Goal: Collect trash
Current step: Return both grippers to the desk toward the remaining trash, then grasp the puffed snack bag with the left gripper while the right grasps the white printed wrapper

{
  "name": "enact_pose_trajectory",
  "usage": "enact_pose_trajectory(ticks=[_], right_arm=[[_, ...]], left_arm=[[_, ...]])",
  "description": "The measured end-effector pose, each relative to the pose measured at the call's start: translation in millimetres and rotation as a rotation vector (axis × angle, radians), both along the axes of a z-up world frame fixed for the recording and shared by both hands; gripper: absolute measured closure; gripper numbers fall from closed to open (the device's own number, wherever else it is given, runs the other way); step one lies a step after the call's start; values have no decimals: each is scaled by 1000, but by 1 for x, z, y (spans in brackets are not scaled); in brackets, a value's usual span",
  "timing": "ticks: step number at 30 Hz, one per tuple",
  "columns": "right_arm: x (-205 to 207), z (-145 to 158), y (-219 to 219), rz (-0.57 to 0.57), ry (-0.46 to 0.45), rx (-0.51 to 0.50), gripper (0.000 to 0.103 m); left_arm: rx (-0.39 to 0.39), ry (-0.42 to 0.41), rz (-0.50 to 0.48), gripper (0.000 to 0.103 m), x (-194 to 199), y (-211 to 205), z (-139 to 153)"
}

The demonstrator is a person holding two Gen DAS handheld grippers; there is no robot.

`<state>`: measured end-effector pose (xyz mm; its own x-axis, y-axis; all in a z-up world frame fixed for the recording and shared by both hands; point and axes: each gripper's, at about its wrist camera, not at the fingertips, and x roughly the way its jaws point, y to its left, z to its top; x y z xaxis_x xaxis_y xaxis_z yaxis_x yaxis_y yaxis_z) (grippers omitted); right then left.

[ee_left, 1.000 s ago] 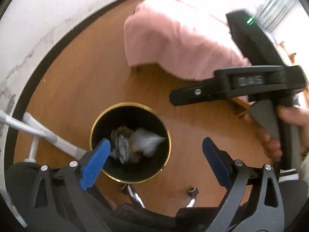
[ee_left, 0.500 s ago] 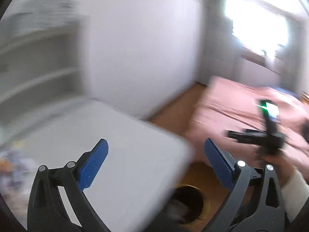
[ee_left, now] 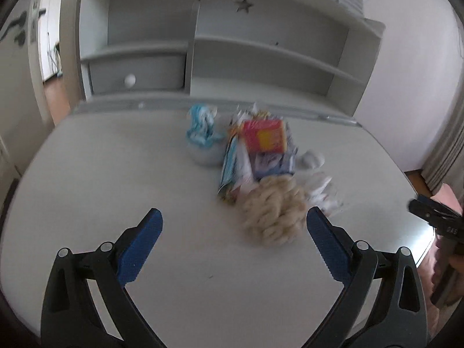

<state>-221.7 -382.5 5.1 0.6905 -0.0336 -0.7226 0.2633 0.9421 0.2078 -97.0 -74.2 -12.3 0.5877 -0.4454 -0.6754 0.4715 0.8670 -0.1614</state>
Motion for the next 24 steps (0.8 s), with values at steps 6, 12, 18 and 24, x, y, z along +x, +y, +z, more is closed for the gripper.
enact_pose_trajectory(ticks=[6, 12, 18, 24], right_arm=[[48, -7, 62, 247, 113, -109, 6], [71, -18, 91, 345, 171, -165, 14], [97, -15, 108, 464, 182, -221, 25], [118, -11, 132, 597, 145, -322, 25]], left_arm=[[101, 21, -119, 7, 0, -15, -16], [116, 58, -196, 7, 7, -45, -30], [182, 79, -243, 7, 16, -56, -30], [203, 106, -270, 38, 27, -63, -33]])
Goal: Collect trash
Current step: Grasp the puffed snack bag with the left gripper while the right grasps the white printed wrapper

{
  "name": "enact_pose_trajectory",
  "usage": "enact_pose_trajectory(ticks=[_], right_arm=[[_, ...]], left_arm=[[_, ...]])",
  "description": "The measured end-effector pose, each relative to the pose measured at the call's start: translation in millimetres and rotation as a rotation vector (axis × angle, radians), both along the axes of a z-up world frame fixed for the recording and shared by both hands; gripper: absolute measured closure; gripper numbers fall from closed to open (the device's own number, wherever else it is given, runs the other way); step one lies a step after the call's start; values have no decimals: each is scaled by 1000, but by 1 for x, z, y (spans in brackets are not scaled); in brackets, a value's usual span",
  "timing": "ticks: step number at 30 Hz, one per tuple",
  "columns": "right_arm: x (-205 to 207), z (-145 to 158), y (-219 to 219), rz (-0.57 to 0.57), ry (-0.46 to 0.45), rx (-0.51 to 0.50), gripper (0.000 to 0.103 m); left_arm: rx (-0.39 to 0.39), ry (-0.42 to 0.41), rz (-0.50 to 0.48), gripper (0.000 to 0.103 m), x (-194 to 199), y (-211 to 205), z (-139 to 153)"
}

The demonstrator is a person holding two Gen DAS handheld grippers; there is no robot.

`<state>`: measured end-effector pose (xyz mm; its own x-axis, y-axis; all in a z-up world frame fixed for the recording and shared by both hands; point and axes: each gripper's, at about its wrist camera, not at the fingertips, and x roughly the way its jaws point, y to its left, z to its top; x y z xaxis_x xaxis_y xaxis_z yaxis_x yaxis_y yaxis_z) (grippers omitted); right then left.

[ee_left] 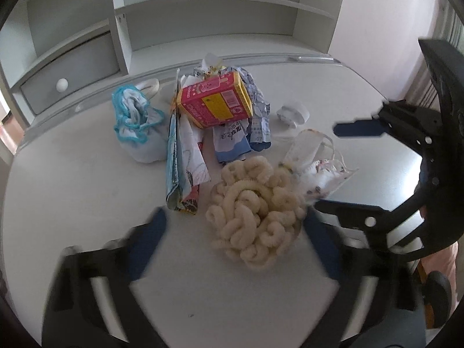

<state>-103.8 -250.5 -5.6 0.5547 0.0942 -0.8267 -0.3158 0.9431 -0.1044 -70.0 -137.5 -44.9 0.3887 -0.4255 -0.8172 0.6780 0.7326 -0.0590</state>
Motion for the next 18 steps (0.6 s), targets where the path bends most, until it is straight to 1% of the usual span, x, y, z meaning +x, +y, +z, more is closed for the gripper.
enact_pose_trajectory(ticks=[1, 2, 3, 5, 6, 7, 9, 10, 11, 12, 14, 18], right_arm=[[4, 0, 5, 17, -12, -20, 25], [7, 0, 8, 31, -19, -29, 26], [10, -1, 10, 47, -28, -31, 29], [15, -1, 15, 72, -36, -12, 41], [17, -2, 17, 74, -38, -2, 49], [17, -2, 18, 73, -38, 12, 54], [16, -1, 16, 63, -34, 36, 63], [15, 2, 14, 44, -36, 55, 66], [13, 5, 9, 22, -38, 74, 72], [11, 8, 2, -15, -41, 98, 76], [5, 17, -19, -115, -54, 166, 79], [-11, 32, -53, -264, -104, 237, 79]], left_arm=[[6, -18, 4, 43, 2, -1, 1], [11, -17, 2, 51, 4, -2, 1], [11, -17, -3, 59, 4, -2, 1], [-2, -2, -2, 67, 6, -1, 2], [-13, 9, 3, 69, 7, 1, 2], [-21, 13, 13, 70, 6, 4, 3], [-31, 7, 28, 72, 5, 8, 6], [-36, 4, 33, 72, 5, 10, 8], [-42, 1, 36, 73, 4, 11, 10], [-49, -3, 38, 73, 3, 13, 13], [-55, -12, 37, 73, 2, 13, 17], [-74, -24, 27, 73, 0, 8, 24]])
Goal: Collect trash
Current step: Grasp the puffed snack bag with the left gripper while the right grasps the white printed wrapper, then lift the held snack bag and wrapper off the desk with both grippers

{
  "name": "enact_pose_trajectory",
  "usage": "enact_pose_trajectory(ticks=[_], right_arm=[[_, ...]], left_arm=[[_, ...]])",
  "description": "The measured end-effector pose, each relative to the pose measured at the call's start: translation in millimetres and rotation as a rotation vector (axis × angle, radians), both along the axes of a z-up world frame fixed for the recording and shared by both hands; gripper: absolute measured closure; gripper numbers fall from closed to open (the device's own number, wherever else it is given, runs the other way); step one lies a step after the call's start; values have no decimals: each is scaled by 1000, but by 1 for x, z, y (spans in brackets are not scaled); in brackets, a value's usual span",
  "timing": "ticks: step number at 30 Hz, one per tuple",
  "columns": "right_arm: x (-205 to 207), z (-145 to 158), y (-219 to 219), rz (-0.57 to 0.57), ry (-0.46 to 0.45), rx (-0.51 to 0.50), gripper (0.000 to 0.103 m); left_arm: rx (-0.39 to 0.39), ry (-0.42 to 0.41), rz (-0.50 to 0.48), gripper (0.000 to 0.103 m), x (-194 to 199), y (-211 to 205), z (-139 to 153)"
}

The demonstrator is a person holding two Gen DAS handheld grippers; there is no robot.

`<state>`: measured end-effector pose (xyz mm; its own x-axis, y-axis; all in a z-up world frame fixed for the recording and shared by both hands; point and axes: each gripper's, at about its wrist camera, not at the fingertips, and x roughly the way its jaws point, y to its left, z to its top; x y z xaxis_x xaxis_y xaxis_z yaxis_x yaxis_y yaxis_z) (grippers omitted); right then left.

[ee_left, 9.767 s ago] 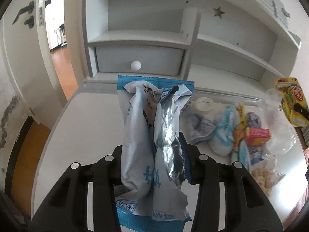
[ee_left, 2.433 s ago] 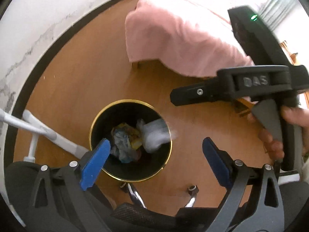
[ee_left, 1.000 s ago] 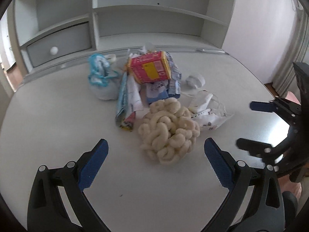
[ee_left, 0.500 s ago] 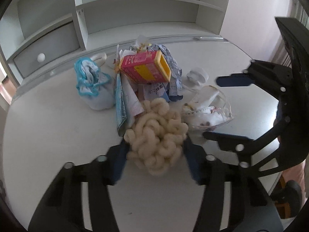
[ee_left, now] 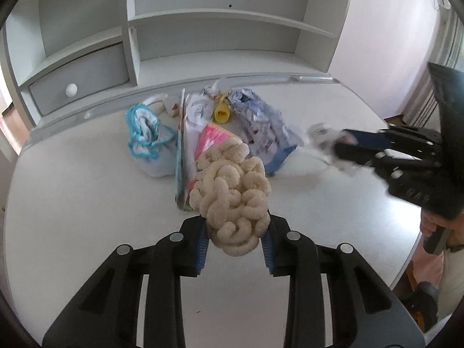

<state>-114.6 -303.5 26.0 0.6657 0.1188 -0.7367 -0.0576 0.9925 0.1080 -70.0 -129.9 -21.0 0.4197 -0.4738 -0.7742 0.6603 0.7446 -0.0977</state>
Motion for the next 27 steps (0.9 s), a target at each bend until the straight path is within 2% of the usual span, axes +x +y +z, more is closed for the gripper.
enact_pose_trajectory(ticks=[2, 5, 10, 13, 14, 16, 19, 22, 24, 27], right_arm=[[-15, 6, -13, -59, -22, 34, 79], [-32, 6, -25, -132, -21, 12, 79], [-38, -20, -44, -206, 62, -16, 79], [-42, -28, -46, -216, 75, -21, 79], [-41, -30, -46, -218, 76, -20, 77], [-40, -31, -47, -217, 80, -16, 63], [-37, -38, -44, -202, 100, -26, 59], [-37, -42, -43, -201, 98, -33, 61], [-38, -41, -46, -202, 85, -4, 71], [-42, -38, -53, -212, 71, 38, 77]], left_arm=[[-6, 1, -14, 73, -1, -5, 0], [-14, 10, -36, 73, -4, -15, -2], [-8, 28, -63, 73, -8, -25, -10], [-6, 32, -66, 73, -10, -28, -12], [-6, 33, -63, 73, -10, -28, -13], [-2, 32, -57, 73, -11, -28, -13], [4, 29, -51, 73, -9, -28, -12], [9, 28, -45, 73, -9, -28, -12], [14, 25, -42, 73, -9, -28, -11], [17, 20, -39, 73, -10, -29, -10]])
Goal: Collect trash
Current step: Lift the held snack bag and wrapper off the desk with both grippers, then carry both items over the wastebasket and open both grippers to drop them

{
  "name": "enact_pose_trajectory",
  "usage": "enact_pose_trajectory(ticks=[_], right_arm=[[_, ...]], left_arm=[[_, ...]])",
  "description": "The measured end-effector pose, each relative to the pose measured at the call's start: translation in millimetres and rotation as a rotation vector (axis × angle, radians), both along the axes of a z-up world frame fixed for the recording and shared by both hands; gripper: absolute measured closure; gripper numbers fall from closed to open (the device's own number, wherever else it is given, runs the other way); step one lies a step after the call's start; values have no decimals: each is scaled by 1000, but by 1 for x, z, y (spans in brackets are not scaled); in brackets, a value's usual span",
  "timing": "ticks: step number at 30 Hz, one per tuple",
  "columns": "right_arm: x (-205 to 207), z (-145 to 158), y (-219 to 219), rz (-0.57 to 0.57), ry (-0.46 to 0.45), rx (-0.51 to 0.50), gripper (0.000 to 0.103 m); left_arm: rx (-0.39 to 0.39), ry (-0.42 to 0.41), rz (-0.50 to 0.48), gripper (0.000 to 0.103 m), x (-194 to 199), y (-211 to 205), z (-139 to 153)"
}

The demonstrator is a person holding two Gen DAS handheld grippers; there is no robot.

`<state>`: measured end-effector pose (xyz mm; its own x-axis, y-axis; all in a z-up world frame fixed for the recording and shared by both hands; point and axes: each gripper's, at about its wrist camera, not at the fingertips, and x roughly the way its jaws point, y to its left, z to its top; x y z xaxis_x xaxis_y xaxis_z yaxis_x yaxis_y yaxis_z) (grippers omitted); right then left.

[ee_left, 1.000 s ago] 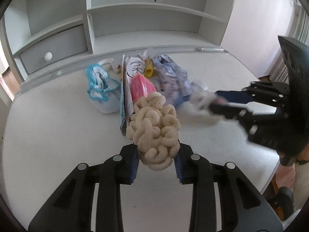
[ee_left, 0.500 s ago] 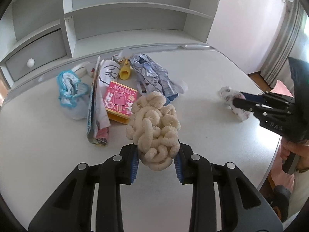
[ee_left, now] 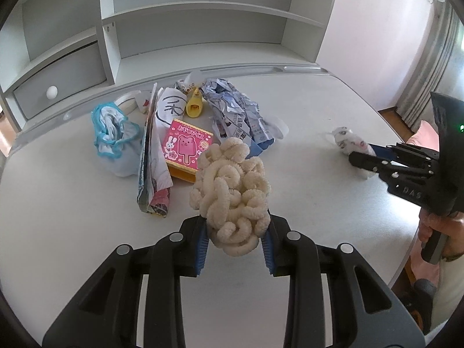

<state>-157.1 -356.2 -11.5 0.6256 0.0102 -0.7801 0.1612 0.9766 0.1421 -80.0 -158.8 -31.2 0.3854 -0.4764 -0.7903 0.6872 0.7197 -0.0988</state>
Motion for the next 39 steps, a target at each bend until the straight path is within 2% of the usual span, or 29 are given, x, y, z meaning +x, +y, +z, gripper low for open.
enact_pose_trajectory(ticks=[9, 14, 19, 23, 26, 29, 30, 32, 35, 38, 39], right_arm=[[-13, 11, -2, -20, -16, 2, 78], [-14, 4, -1, -9, -2, 32, 78], [-31, 18, -12, -21, -39, 62, 78], [-80, 47, -47, -121, -101, 98, 78], [-134, 64, -76, -250, -132, 101, 78], [-200, 65, -102, -386, -122, 122, 78], [-228, 57, -111, -437, -97, 143, 78], [-266, 38, -122, -508, -49, 188, 77], [-312, -12, -141, -595, 36, 310, 77], [-340, -83, -162, -675, 133, 450, 77], [-346, -105, -166, -694, 147, 503, 77]], left_arm=[[9, -9, 4, 73, -3, -2, 0], [14, -13, 3, 73, -4, -2, 0], [7, -29, -51, 73, -9, -19, 8], [-47, -67, -227, 73, -40, -71, 32], [-92, -67, -434, 73, -85, -128, 45], [-99, -38, -663, 73, -146, -182, 45], [-86, -17, -760, 73, -174, -201, 39], [-57, 13, -859, 72, -208, -221, 25], [19, 58, -975, 72, -255, -251, -17], [125, 129, -1008, 73, -279, -278, -83], [166, 182, -1009, 73, -282, -288, -114]])
